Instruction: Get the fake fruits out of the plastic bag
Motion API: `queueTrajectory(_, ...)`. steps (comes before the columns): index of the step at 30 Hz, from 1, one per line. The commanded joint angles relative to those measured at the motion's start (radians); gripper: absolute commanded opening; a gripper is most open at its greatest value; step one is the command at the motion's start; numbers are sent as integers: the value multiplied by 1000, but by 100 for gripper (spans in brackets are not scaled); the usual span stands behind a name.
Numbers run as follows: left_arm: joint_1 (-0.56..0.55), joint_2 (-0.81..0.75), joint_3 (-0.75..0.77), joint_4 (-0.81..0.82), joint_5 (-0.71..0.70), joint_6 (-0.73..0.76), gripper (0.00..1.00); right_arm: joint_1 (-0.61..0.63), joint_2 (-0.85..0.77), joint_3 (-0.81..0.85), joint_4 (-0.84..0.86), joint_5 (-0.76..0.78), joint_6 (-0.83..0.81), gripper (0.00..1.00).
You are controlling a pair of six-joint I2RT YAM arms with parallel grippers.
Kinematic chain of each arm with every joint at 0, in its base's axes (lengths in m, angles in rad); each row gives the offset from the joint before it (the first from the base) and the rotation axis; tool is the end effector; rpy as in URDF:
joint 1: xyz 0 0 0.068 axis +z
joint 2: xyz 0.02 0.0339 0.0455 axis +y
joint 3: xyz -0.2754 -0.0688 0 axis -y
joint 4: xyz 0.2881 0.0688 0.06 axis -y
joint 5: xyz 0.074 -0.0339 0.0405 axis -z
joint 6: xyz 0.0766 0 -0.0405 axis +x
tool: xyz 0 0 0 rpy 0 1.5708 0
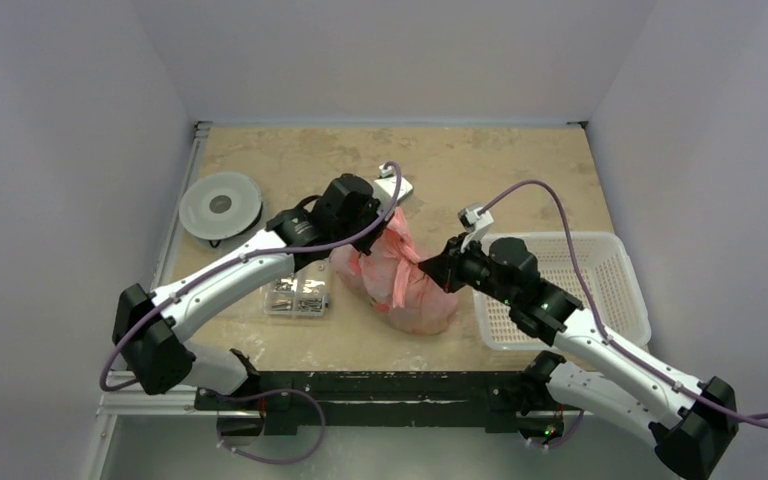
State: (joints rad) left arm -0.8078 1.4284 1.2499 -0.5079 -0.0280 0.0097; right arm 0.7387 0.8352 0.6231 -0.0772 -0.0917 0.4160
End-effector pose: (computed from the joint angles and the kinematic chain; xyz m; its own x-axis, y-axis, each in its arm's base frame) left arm 0.2722 -0.2815 0.2986 -0.4311 0.4649 -0.7733 0.7117 0.7020 0.0252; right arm 0.1975 0.1893 0.2728 -0.4901 0.0979 -0.8661 -0.5874 0.6970 0.4112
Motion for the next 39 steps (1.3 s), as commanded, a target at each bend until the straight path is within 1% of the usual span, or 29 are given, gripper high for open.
queueTrajectory(1, 4, -128, -53, 114, -162, -1, 0, -1, -79, -100, 71, 6, 105, 0)
queueTrajectory(3, 5, -141, -66, 130, -138, -1, 0, -1, -121, -154, 101, 8, 133, 0)
queueTrajectory(4, 5, -142, -67, 132, -118, -1, 0, -1, -131, -162, 95, 11, 132, 3)
queueTrajectory(7, 4, -139, -62, 127, -55, -1, 0, -1, -112, -102, 19, 8, 77, 23)
queueTrajectory(8, 4, -137, -59, 123, -36, -2, 0, -2, -92, -68, -17, 3, 45, 25)
queueTrajectory(11, 3, -126, -44, 102, 17, -1, 0, 4, -24, 41, -116, -15, -49, 26)
queueTrajectory(12, 1, -123, -40, 99, 23, -1, 0, 14, -5, 69, -142, 2, -67, 28)
queueTrajectory(15, -2, -118, -39, 98, 47, -2, 0, 53, 37, 143, -197, 115, -97, 41)
queueTrajectory(17, -4, -116, -38, 97, 47, -1, 0, 70, 60, 184, -207, 163, -109, 46)
queueTrajectory(19, -6, -112, -34, 92, 51, 0, 0, 79, 103, 225, -216, 189, -127, 47)
queueTrajectory(22, -9, -108, -30, 86, 68, 0, 0, 111, 180, 269, -210, 214, -148, 48)
queueTrajectory(28, -21, -93, -25, 83, 69, 2, 0, 150, 259, 304, -136, 271, -150, 47)
queueTrajectory(29, -22, -92, -24, 82, 69, 2, 0, 152, 275, 311, -135, 277, -151, 44)
queueTrajectory(30, -22, -90, -22, 81, 67, 1, 0, 155, 292, 318, -135, 279, -150, 36)
queueTrajectory(31, -23, -87, -21, 78, 45, 0, 0, 162, 299, 318, -134, 280, -148, 25)
queueTrajectory(33, -25, -75, -6, 48, -74, -38, 0, 173, 271, 278, -101, 262, -143, 9)
queueTrajectory(36, -26, -67, 5, 14, -214, -48, 0, 174, 183, 190, -62, 247, -115, 8)
queueTrajectory(38, -24, -80, -6, 26, -238, -54, 0, 175, 121, 147, -94, 255, -91, 6)
queueTrajectory(39, -25, -88, -14, 38, -234, -56, 0, 174, 62, 125, -119, 256, -69, 5)
